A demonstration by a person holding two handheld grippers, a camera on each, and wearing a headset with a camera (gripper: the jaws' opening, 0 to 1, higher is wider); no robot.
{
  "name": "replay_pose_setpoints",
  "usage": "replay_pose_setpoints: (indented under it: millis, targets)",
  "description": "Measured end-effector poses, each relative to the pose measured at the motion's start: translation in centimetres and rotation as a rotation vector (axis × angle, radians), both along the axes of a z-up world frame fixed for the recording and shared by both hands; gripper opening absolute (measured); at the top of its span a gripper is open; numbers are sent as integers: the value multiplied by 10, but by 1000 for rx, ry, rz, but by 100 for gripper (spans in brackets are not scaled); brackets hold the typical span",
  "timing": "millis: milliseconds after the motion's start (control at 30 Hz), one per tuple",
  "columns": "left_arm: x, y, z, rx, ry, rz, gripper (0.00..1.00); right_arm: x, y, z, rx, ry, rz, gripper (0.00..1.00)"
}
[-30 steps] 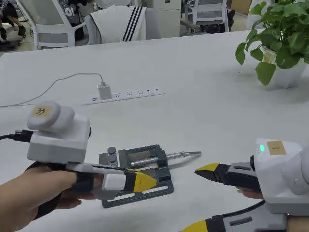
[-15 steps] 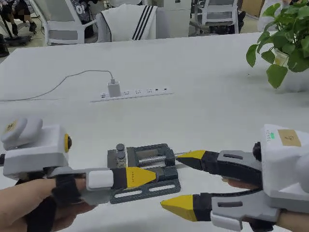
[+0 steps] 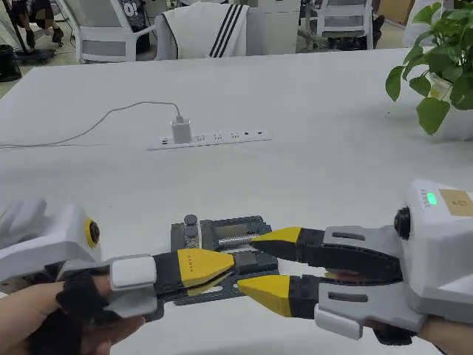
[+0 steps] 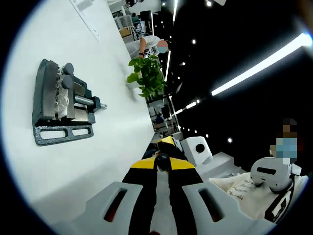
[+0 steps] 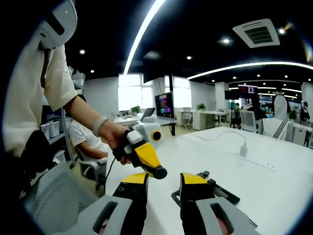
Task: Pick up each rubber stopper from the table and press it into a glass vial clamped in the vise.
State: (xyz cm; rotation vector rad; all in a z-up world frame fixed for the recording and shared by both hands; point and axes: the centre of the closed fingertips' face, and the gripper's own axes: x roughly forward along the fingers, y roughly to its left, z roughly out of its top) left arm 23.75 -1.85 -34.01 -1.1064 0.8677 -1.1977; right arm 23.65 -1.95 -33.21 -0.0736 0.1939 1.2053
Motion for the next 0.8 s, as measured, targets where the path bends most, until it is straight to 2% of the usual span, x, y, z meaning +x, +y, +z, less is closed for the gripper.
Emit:
replay_pose_setpoints:
  millis: [167, 367, 800]
  targets:
    - [-5, 1, 3, -61, 63, -12, 4, -6, 5, 4, 9, 1, 39, 16]
    - [-8, 2, 5, -100, 97, -20, 4, -11, 8, 4, 6, 2, 68, 13]
    - [-14, 2, 8, -128, 121, -40, 4, -18, 11, 5, 3, -4, 107, 10]
